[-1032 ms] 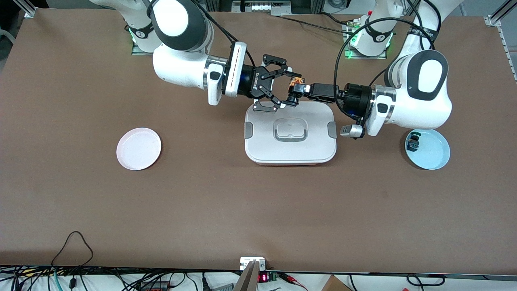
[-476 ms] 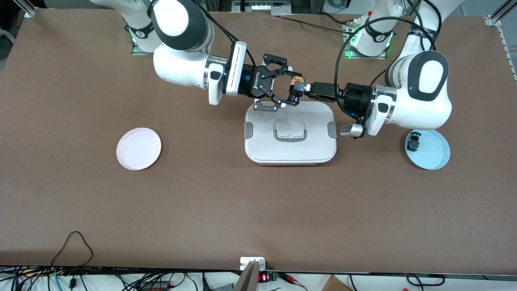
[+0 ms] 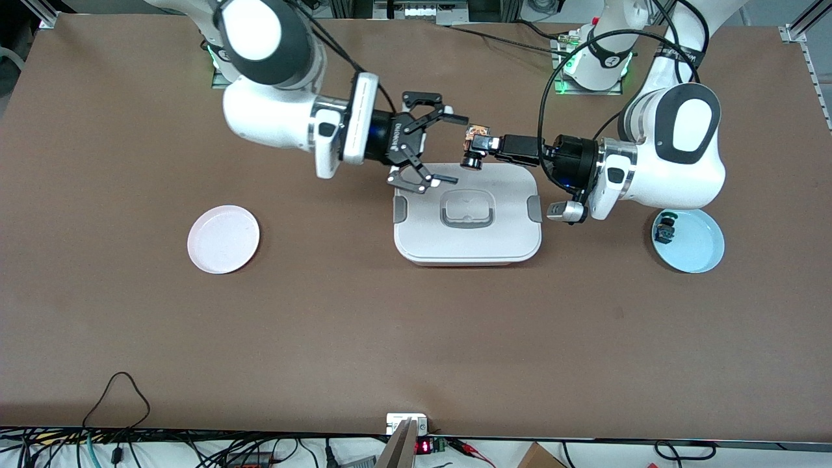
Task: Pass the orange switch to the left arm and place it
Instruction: 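Open the right gripper and withdraw it from the switch, then carry the switch to the blue plate with the left gripper while the right gripper retracts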
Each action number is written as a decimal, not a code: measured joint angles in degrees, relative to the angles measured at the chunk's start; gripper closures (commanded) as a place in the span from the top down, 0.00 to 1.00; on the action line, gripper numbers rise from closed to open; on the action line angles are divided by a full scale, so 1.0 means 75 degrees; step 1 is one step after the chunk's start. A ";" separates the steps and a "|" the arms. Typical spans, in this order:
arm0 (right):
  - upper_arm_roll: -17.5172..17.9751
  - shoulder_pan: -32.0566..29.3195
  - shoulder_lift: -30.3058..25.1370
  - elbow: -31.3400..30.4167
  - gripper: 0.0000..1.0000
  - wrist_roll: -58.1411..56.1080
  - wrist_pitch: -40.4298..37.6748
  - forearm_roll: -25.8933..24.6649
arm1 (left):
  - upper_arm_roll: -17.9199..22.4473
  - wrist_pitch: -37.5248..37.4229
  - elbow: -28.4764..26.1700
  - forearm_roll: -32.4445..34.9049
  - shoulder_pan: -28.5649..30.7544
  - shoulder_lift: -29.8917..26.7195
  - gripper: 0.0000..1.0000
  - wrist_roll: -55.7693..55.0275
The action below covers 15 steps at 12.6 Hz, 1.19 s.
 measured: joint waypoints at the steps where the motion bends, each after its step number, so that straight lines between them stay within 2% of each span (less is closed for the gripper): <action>1: -0.0051 -0.0477 -0.0068 0.0079 1.00 0.0456 -0.0616 -0.0596 | -0.0003 -0.0058 -0.0001 0.0000 -0.0002 0.0000 0.00 0.0000; 3: -0.0103 -0.1503 -0.0286 0.0143 1.00 0.0926 -0.2092 -0.1364 | -0.0001 -0.0073 -0.0002 0.0000 -0.0001 0.0000 0.00 0.0000; 6: -0.0169 -0.2761 -0.0559 0.0142 1.00 0.1006 -0.4107 -0.2090 | 0.0052 -0.0090 -0.0002 0.0000 0.0006 0.0000 0.00 0.0000; 8: -0.0197 -0.3457 -0.0639 0.0141 1.00 0.1005 -0.5181 -0.2326 | 0.0150 -0.0167 -0.0003 0.0057 0.0009 0.0000 0.00 0.0000; 10: -0.0205 -0.4008 -0.0678 0.0140 1.00 0.1000 -0.5786 -0.2424 | 0.0298 -0.0228 -0.0007 0.0337 0.0012 0.0000 0.00 0.0000; 13: -0.0218 -0.4328 -0.0733 0.0141 1.00 0.1024 -0.5956 -0.2630 | 0.0531 -0.0411 -0.0029 0.0813 0.0015 0.0000 0.00 -0.0004; 15: -0.0317 -0.4332 -0.0805 0.0143 1.00 0.1270 -0.5968 -0.3472 | 0.0808 -0.0589 -0.0043 0.1323 0.0018 0.0001 0.00 -0.0011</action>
